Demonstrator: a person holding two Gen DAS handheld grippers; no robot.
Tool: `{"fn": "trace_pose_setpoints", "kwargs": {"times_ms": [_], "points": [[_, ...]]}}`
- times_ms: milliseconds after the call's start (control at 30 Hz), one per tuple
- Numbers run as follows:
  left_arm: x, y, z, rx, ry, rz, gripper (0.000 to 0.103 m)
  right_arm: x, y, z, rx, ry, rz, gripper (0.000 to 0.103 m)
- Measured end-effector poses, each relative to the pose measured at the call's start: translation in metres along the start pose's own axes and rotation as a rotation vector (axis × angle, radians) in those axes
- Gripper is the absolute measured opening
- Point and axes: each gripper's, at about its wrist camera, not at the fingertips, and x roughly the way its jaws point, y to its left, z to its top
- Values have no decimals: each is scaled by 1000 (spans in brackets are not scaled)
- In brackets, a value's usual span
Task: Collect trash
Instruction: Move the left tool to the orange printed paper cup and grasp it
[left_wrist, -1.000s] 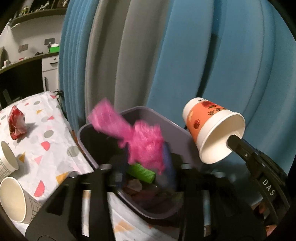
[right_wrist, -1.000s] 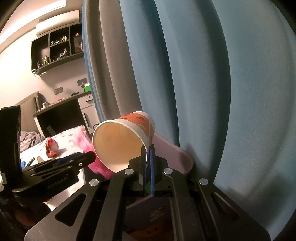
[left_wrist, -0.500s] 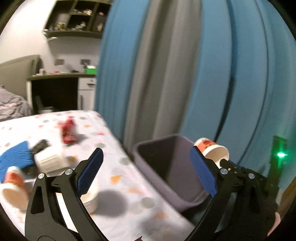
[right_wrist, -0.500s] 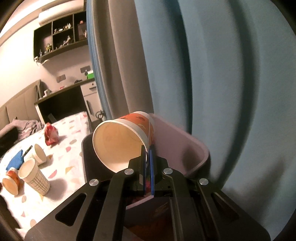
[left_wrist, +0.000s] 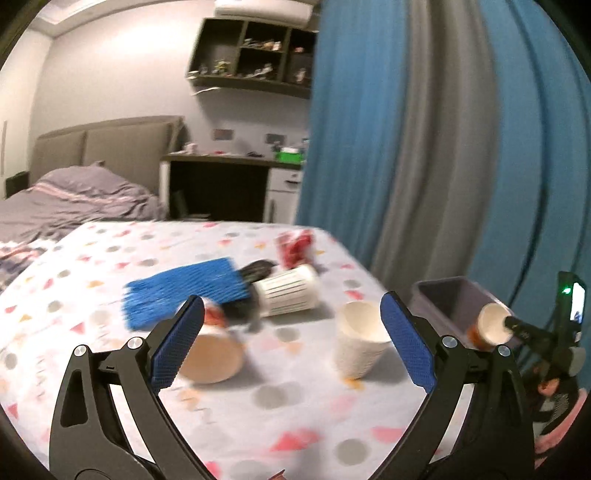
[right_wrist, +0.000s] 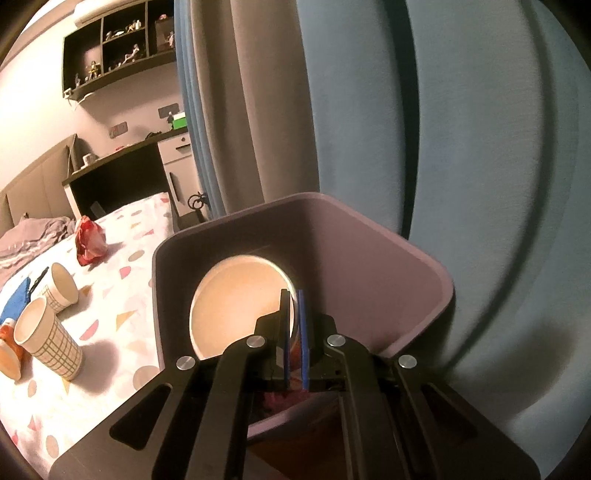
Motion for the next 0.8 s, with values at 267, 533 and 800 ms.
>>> {"fn": "trace_pose_setpoints", "kwargs": {"times_ms": [267,533,800], "points": [[-7,39,-4,-35,21,60,94,-16,10,6,3,-36,10,12],[-2,49,-11,-55,59,65,94,-62,45,-3,-29,-111,123,52],[-7,64,-16,-80,77,89,94,-87,105,-27,-107,-99,276,73]]}}
